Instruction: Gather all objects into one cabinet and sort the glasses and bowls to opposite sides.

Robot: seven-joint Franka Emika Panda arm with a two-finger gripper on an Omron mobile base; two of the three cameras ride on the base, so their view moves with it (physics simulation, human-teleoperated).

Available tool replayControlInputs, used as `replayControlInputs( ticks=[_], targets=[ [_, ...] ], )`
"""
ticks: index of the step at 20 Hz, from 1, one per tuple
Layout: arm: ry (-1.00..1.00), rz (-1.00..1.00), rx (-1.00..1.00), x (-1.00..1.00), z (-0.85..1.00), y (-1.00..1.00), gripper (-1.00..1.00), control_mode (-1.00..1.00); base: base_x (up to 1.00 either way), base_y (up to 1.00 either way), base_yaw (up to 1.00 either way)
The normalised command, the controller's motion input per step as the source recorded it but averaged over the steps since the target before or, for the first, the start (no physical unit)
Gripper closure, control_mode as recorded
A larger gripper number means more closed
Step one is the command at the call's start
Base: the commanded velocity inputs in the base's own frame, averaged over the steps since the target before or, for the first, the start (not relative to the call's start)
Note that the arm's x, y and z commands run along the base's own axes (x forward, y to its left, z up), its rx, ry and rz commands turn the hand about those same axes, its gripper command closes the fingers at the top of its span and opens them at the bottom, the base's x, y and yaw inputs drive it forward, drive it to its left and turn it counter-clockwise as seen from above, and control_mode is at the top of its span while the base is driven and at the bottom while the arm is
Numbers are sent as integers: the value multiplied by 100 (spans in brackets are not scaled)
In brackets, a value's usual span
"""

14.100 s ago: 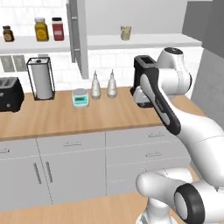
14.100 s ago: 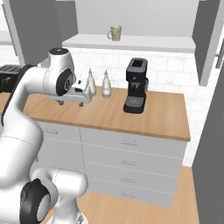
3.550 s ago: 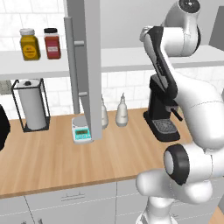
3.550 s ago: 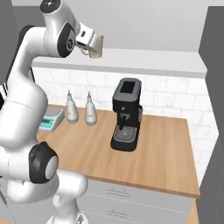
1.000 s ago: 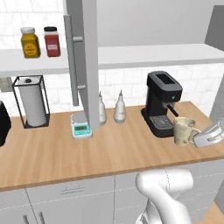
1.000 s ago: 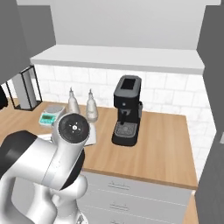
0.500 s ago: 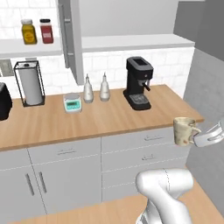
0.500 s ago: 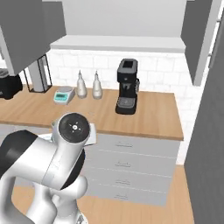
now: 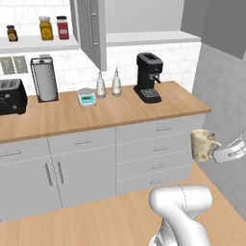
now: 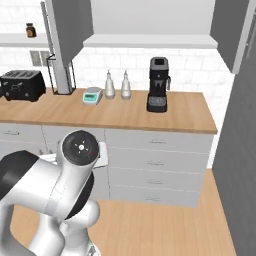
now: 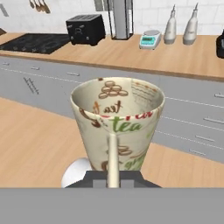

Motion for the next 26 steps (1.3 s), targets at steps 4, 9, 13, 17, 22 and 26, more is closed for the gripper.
replayControlInputs(
  ticks=[4, 9, 13, 17, 22, 26],
  targets=[
    [0, 0, 0, 0, 0, 0, 100, 100, -100, 100, -10],
    [0, 0, 0, 0, 0, 0, 100, 100, -91, 100, -5],
    [0, 0, 0, 0, 0, 0, 100, 100, 5, 100, -5],
    [0, 0, 0, 0, 0, 0, 100, 100, 46, 100, -9],
    [0, 0, 0, 0, 0, 0, 100, 100, 32, 100, -7],
    [0, 0, 0, 0, 0, 0, 100, 100, -39, 100, -1]
  ],
)
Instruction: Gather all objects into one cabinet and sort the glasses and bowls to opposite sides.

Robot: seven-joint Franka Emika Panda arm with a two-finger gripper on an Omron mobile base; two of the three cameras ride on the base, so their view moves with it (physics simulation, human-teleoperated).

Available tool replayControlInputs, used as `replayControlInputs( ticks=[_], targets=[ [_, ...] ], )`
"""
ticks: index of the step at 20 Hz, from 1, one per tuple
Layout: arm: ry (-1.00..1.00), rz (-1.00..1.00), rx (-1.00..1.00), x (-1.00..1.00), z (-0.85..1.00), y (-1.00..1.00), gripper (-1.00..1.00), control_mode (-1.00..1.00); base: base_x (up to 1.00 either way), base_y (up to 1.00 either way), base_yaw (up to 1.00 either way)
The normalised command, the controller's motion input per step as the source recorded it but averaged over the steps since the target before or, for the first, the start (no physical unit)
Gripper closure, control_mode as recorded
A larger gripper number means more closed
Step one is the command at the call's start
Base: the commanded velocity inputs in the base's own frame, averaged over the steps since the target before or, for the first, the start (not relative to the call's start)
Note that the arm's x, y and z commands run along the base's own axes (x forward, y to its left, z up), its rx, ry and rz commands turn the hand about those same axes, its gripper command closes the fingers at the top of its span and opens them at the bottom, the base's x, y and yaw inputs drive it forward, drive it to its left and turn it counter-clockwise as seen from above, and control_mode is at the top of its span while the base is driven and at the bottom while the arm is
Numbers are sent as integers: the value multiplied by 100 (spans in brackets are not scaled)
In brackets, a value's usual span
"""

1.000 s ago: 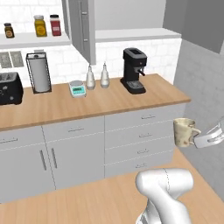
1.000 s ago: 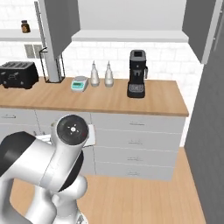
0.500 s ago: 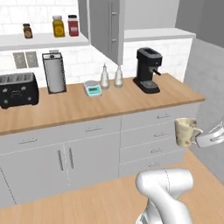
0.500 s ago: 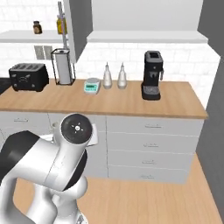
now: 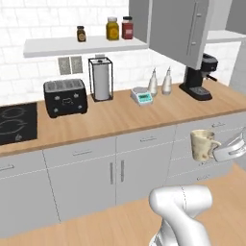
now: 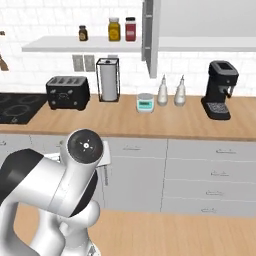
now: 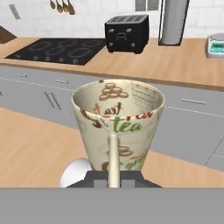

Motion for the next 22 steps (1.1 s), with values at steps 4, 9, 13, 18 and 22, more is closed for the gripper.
replayControlInputs(
  ticks=[4, 9, 13, 18, 22],
  targets=[
    [0, 0, 0, 0, 0, 0, 100, 100, -54, 100, 0],
    [0, 0, 0, 0, 0, 0, 100, 100, -29, 100, 0],
    [0, 0, 0, 0, 0, 0, 100, 100, -32, 100, 0],
    [0, 0, 0, 0, 0, 0, 100, 100, -34, 100, 0],
    [0, 0, 0, 0, 0, 0, 100, 100, -33, 100, 0]
  ],
)
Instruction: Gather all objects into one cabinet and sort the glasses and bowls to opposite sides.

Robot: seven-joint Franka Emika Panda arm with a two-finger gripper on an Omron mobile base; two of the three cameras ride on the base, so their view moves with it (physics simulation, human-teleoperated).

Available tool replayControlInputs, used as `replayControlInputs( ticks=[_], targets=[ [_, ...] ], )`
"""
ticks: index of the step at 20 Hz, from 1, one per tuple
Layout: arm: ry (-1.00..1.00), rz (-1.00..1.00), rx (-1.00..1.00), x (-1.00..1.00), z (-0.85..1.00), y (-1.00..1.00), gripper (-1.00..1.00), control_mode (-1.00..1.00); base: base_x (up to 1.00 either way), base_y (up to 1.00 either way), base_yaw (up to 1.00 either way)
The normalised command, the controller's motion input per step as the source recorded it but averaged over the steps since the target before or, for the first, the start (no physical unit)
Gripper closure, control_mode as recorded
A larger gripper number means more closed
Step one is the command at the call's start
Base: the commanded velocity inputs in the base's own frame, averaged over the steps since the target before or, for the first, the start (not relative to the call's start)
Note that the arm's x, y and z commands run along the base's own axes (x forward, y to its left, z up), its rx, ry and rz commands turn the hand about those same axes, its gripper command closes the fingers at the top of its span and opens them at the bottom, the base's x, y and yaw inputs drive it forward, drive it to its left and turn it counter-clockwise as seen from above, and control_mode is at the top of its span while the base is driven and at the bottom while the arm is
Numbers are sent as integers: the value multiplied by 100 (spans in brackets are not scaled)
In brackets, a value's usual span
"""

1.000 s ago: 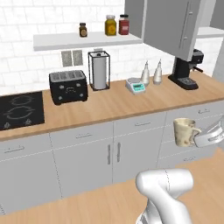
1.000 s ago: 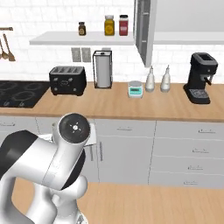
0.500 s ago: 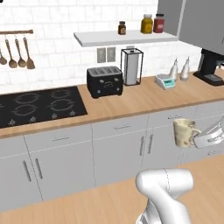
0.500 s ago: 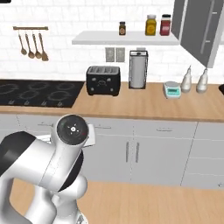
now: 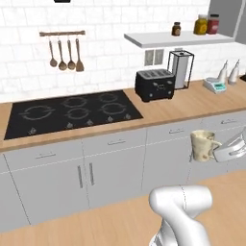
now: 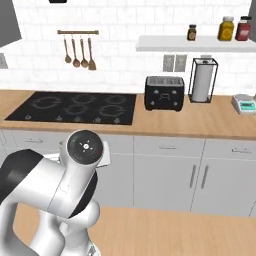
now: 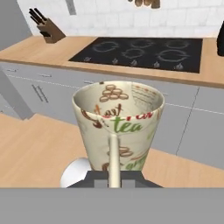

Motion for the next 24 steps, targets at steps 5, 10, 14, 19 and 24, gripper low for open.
replayControlInputs(
  ticks=[5, 10, 14, 19, 24],
  targets=[
    [0, 0, 0, 0, 0, 0, 100, 100, -32, 100, 0],
    [0, 0, 0, 0, 0, 0, 100, 100, -27, 100, 0],
    [0, 0, 0, 0, 0, 0, 100, 100, -24, 100, 0],
    [0, 0, 0, 0, 0, 0, 100, 100, -22, 100, 0],
    [0, 0, 0, 0, 0, 0, 100, 100, -24, 100, 0]
  ],
)
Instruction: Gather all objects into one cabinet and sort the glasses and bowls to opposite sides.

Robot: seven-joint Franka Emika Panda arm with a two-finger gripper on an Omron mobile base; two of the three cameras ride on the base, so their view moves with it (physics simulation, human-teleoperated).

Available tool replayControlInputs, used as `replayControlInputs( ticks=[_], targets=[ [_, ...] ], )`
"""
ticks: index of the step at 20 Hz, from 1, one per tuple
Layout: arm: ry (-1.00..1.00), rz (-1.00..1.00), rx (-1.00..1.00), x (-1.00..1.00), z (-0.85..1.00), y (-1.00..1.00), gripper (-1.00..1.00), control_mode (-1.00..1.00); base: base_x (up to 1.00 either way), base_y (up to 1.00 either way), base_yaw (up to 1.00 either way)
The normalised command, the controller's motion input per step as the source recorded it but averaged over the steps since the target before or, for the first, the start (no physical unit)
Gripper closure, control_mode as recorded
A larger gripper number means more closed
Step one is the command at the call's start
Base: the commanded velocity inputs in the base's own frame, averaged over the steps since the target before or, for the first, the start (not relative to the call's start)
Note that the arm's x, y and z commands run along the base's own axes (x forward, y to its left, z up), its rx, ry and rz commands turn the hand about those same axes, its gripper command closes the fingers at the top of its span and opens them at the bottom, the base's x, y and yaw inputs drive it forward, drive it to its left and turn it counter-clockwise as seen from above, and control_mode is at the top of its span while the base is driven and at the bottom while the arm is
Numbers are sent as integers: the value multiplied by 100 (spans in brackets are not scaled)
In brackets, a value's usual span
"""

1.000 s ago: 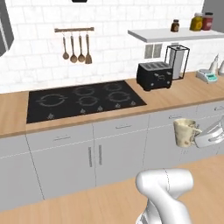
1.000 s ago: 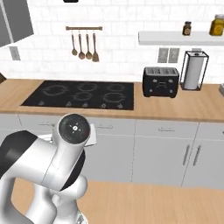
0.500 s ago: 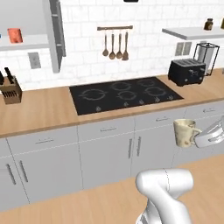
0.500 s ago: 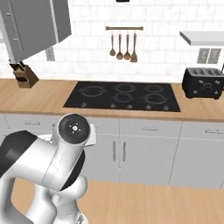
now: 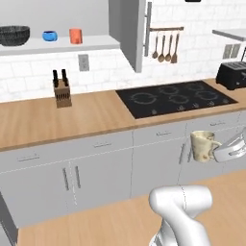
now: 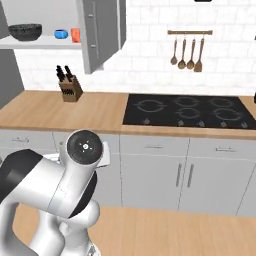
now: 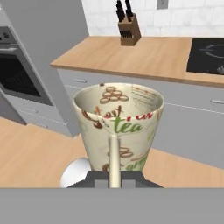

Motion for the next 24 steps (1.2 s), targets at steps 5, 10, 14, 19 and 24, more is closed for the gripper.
replayControlInputs(
  ticks=[5, 10, 14, 19, 24],
  targets=[
    [0, 0, 0, 0, 0, 0, 100, 100, -15, 100, 0],
    [0, 0, 0, 0, 0, 0, 100, 100, 2, 99, 0],
    [0, 0, 0, 0, 0, 0, 100, 100, 7, 0, 0],
    [0, 0, 0, 0, 0, 0, 100, 100, 100, 4, 1],
    [0, 0, 0, 0, 0, 0, 100, 100, 97, 19, 0]
  ],
)
